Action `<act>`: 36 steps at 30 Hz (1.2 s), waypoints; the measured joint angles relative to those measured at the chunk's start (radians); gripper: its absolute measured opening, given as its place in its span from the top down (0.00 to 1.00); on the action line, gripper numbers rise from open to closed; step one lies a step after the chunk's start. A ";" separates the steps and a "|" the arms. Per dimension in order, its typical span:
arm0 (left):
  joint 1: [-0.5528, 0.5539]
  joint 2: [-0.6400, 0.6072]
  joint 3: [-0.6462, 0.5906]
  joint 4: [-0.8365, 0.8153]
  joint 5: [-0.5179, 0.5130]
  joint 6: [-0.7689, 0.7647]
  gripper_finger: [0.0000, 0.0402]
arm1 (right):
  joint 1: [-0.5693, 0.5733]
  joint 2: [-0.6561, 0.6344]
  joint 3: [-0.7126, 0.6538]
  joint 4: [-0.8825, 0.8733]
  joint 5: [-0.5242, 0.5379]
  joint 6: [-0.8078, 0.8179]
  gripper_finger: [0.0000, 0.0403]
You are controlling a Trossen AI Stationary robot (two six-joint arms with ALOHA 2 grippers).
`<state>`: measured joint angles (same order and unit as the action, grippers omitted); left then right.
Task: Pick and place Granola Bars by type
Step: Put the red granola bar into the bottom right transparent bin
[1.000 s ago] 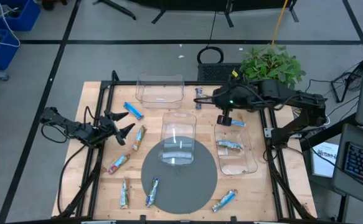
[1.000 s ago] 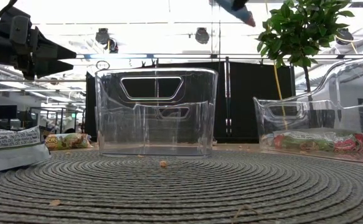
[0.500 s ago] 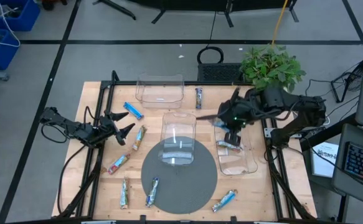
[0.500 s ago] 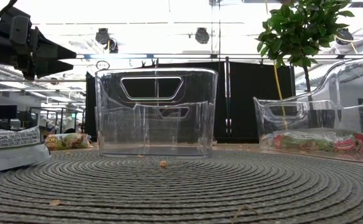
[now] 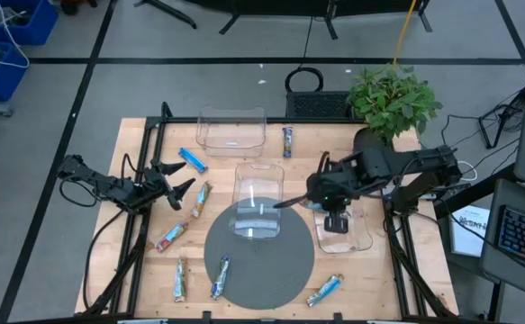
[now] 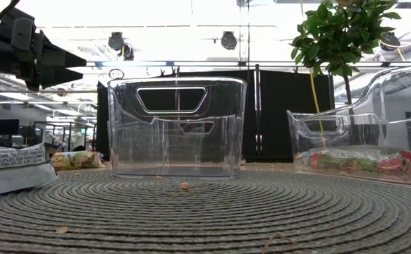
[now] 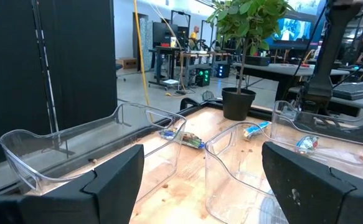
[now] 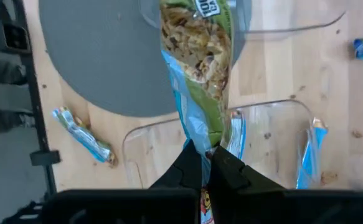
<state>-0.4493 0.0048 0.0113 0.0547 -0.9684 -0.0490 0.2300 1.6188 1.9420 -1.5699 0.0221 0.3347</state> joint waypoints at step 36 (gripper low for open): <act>0.000 0.000 0.000 0.001 0.000 0.000 0.19 | 0.071 -0.183 -0.827 0.398 0.004 0.034 1.00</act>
<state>-0.4496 0.0051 0.0113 0.0555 -0.9686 -0.0494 0.3005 1.4353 1.1154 -1.1718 0.0257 0.3687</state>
